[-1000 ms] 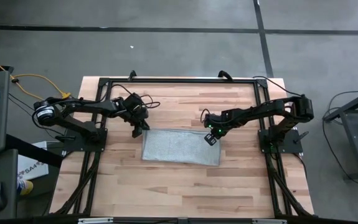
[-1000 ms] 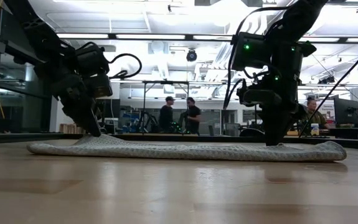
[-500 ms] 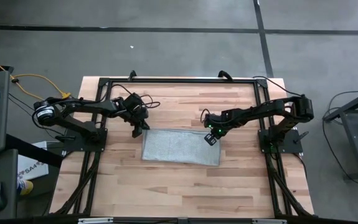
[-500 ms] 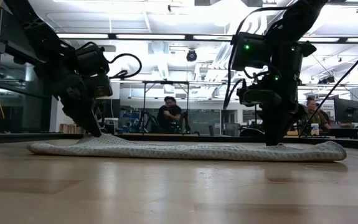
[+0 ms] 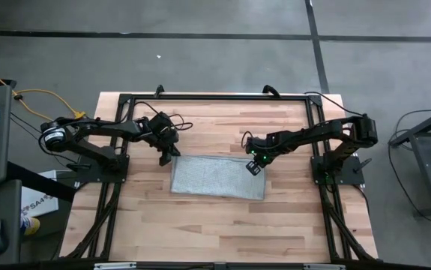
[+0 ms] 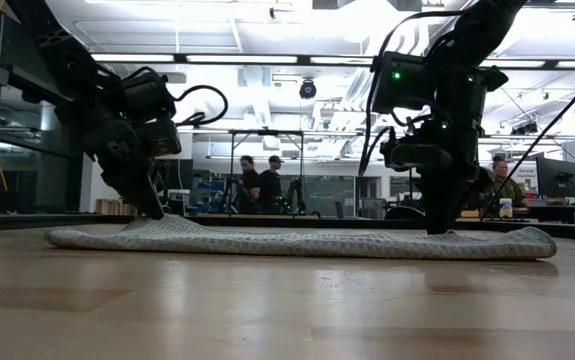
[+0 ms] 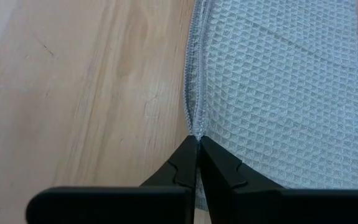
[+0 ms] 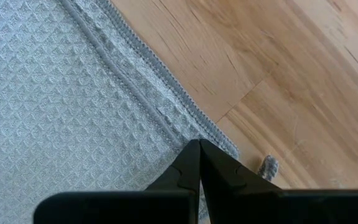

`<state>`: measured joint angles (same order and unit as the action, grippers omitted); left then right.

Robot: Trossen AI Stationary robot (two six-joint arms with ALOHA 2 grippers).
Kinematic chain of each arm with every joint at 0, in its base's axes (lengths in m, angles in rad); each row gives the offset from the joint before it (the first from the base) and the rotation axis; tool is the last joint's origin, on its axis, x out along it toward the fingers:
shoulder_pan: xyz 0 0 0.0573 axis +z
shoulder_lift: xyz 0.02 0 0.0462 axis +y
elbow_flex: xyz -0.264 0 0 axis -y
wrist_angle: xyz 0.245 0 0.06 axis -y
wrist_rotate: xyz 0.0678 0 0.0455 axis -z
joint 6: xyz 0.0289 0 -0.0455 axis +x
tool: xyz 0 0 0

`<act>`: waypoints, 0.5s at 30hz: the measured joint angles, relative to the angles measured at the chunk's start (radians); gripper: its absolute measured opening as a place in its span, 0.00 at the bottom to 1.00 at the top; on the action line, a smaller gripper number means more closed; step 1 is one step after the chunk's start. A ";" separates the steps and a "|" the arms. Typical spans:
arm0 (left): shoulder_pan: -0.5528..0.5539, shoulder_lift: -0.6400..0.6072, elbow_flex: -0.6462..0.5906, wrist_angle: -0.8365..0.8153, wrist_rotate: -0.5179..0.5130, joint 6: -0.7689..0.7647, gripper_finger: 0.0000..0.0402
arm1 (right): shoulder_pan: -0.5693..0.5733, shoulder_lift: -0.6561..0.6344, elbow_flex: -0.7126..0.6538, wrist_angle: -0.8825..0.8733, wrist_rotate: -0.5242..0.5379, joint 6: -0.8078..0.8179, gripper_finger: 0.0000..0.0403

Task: Fold microfiber towels
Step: Fold the gray towel

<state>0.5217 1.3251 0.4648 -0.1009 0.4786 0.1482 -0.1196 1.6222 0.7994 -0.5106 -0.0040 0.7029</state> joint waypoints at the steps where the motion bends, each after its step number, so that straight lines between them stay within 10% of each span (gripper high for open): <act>1: 0.000 0.000 0.000 0.000 0.000 0.000 0.03 | 0.000 0.000 0.000 0.000 0.000 0.000 0.01; 15: -0.096 0.000 0.000 -0.002 -0.061 -0.015 0.01 | 0.000 0.000 0.000 0.000 -0.002 0.000 0.00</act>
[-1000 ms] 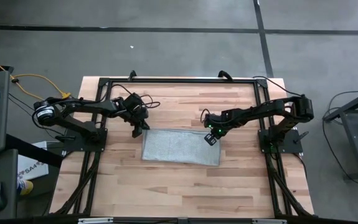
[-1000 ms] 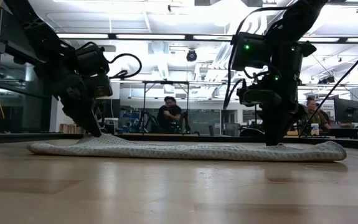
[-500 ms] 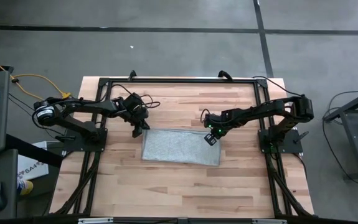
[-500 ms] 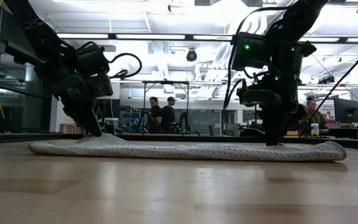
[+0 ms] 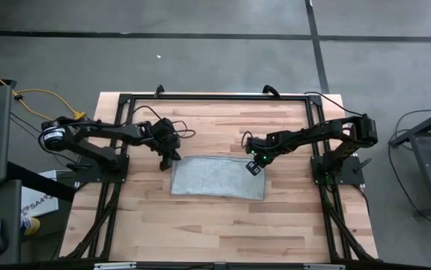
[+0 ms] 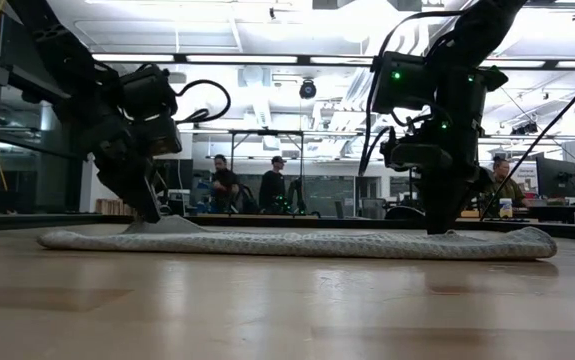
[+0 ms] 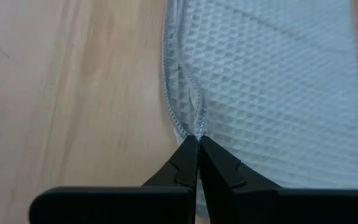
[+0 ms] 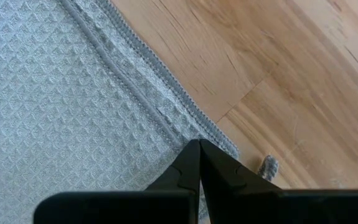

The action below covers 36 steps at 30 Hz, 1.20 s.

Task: Fold microfiber towels
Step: Fold the gray towel

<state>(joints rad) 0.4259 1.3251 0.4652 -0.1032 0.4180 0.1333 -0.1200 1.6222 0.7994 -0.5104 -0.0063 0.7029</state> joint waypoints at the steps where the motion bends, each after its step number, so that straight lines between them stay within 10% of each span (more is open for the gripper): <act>1: -0.016 0.000 0.000 0.001 -0.031 0.000 0.01 | 0.000 0.000 0.000 0.000 0.000 0.000 0.01; 12: -0.073 0.000 0.003 0.031 -0.228 0.000 0.10 | 0.000 0.000 0.000 0.002 -0.026 0.004 0.00; 36: -0.075 0.000 0.112 -0.206 -0.137 -0.138 0.07 | 0.000 0.000 0.000 0.003 -0.024 0.002 0.00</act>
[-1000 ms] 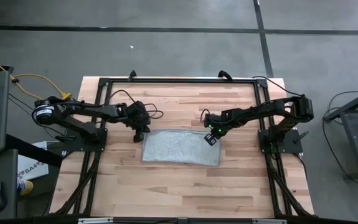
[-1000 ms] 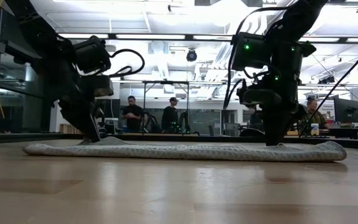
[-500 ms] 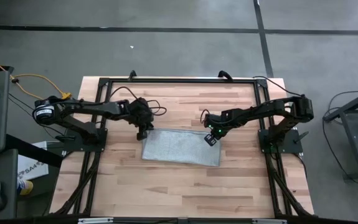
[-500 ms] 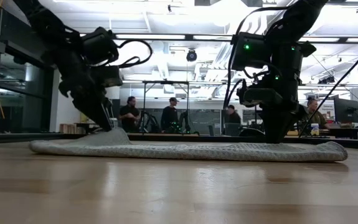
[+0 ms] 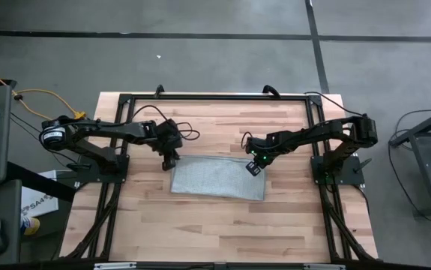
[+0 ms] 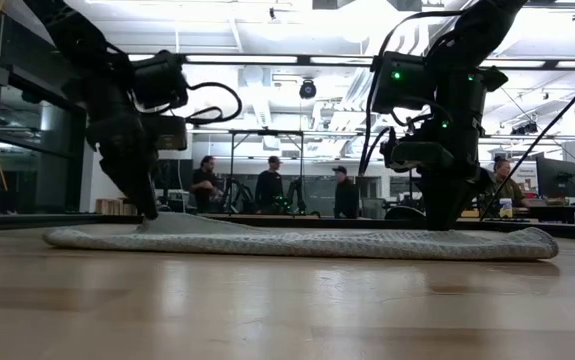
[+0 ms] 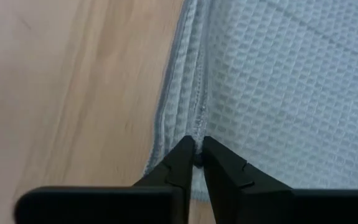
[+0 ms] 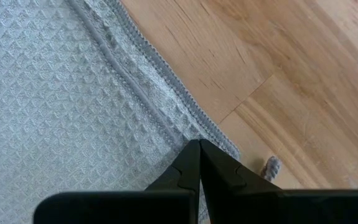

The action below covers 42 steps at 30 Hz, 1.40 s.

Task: Fold microfiber towels
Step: Fold the gray towel

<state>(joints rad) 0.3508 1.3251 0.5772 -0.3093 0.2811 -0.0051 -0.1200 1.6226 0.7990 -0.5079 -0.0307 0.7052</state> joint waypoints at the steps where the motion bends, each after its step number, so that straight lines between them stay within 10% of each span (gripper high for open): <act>1: 0.000 0.000 0.000 -0.007 0.000 0.000 0.05 | 0.000 0.000 0.000 0.000 0.000 0.000 0.00; 42: 0.000 -0.081 0.000 -0.140 -0.002 -0.027 0.01 | 0.000 0.000 0.000 -0.001 0.013 0.006 0.00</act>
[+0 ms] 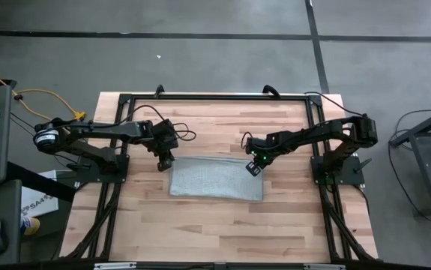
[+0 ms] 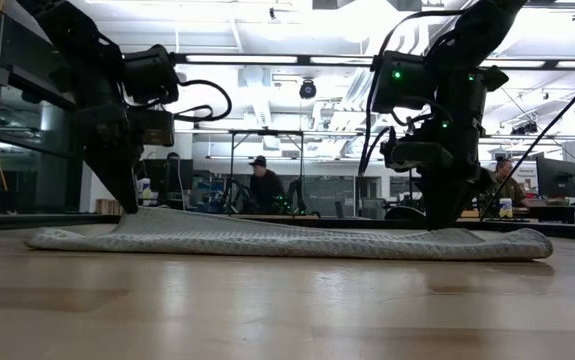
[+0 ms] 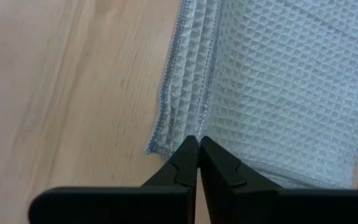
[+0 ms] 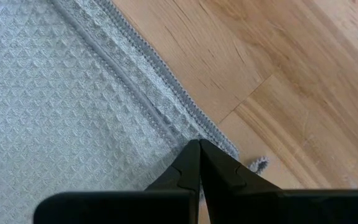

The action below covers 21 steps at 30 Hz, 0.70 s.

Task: Fold microfiber towels
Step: Fold the gray towel

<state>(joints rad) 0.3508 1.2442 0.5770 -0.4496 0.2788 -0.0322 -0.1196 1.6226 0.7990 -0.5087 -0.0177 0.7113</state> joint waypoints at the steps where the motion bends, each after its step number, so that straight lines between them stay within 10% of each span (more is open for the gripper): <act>1: 0.000 0.000 0.000 0.000 -0.001 0.000 0.01 | 0.000 0.000 0.000 0.000 0.000 0.000 0.00; 21: 0.001 0.000 0.000 -0.025 -0.041 -0.023 0.01 | 0.000 0.000 0.000 0.000 0.000 0.004 0.00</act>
<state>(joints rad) 0.3515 1.2446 0.5770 -0.4744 0.2380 -0.0551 -0.1196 1.6226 0.7990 -0.5087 -0.0180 0.7151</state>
